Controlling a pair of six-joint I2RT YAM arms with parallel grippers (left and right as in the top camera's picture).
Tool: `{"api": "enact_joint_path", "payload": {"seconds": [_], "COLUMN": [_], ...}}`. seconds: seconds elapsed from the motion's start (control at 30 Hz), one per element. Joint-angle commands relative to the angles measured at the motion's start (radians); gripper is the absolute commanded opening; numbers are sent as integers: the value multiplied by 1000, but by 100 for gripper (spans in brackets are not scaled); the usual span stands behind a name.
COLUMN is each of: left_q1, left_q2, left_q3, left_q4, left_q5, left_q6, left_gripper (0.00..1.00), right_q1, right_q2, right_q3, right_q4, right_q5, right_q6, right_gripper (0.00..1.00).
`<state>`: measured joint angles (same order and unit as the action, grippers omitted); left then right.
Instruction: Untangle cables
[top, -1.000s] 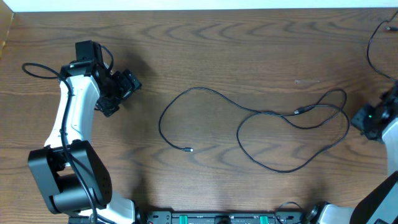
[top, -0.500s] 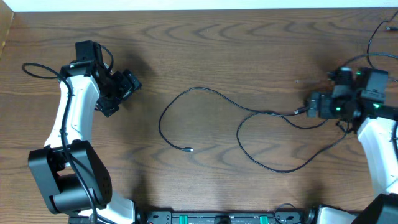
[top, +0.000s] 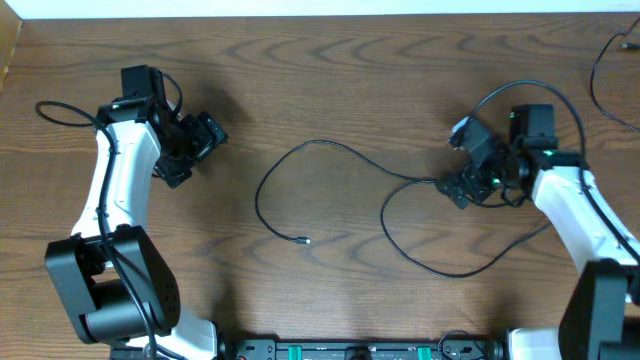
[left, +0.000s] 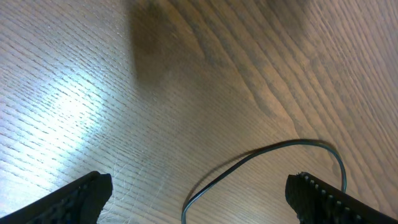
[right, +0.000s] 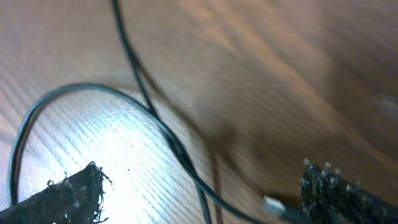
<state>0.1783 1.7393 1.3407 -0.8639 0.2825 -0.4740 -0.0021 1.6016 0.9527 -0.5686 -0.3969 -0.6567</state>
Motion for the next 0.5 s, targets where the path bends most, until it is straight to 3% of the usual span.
{"api": "enact_joint_path", "payload": {"seconds": [0.0, 0.4, 0.47], "left_q1": [0, 0, 0], "left_q2": [5, 5, 5], "left_q3": [-2, -2, -2], "left_q4": [-3, -3, -3], "left_q5": [-7, -7, -7], "left_q6": [-2, -2, -2], "left_gripper": [94, 94, 94], "right_q1": [31, 68, 68], "right_q2": [50, 211, 224], "right_q3": [-1, -1, -1], "right_q4": [11, 93, 95], "right_q5": [-32, -29, -25], "right_q6": [-143, -197, -198], "right_gripper": [99, 98, 90]}}
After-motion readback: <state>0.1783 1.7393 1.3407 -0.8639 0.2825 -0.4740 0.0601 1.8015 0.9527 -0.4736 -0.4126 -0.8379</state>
